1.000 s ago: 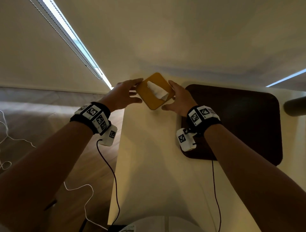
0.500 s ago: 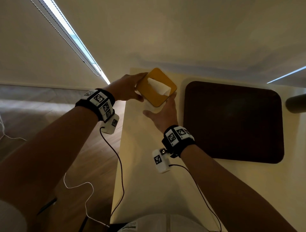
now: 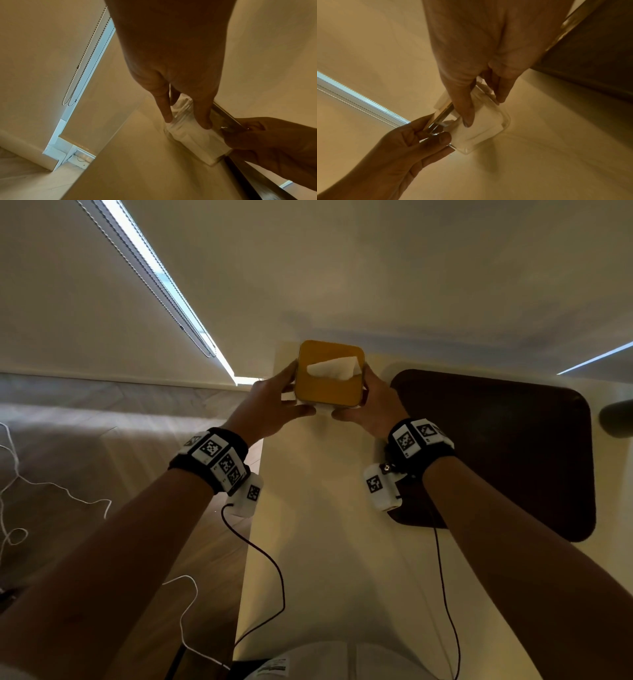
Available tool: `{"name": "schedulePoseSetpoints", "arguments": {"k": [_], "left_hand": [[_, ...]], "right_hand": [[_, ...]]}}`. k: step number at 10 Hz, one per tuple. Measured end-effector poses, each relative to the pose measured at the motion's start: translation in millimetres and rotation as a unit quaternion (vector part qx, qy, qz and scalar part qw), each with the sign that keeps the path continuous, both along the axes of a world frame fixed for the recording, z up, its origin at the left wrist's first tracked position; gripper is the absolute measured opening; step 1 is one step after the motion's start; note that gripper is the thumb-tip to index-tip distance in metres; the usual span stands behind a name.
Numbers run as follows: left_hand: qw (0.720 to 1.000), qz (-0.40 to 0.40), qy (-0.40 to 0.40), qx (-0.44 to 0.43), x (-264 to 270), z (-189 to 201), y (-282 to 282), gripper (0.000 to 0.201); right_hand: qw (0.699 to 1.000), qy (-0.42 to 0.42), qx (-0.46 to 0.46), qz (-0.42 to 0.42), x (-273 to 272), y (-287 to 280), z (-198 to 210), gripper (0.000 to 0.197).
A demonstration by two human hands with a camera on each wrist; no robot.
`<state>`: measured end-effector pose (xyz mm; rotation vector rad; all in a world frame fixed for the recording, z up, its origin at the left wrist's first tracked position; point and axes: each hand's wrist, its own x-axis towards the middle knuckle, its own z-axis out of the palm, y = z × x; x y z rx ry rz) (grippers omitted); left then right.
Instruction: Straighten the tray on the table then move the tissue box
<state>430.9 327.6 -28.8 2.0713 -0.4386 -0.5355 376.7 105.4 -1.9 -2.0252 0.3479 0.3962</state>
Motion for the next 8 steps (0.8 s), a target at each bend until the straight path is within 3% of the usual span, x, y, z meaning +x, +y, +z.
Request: {"name": "schedulePoseSetpoints", "arguments": {"k": [6,8], "left_hand": [[0.999,0.005,0.026,-0.033,-8.8,-7.7,-0.7,0.092],[0.999,-0.022,-0.018,0.024,-18.3,-5.3,3.6,0.096]], "right_hand": [[1.000,-0.017,-0.007,0.003,-3.5,-0.4,-11.8,0.107],[0.999,0.031,-0.033,0.016,-8.7,0.9,-9.2,0.116]]}}
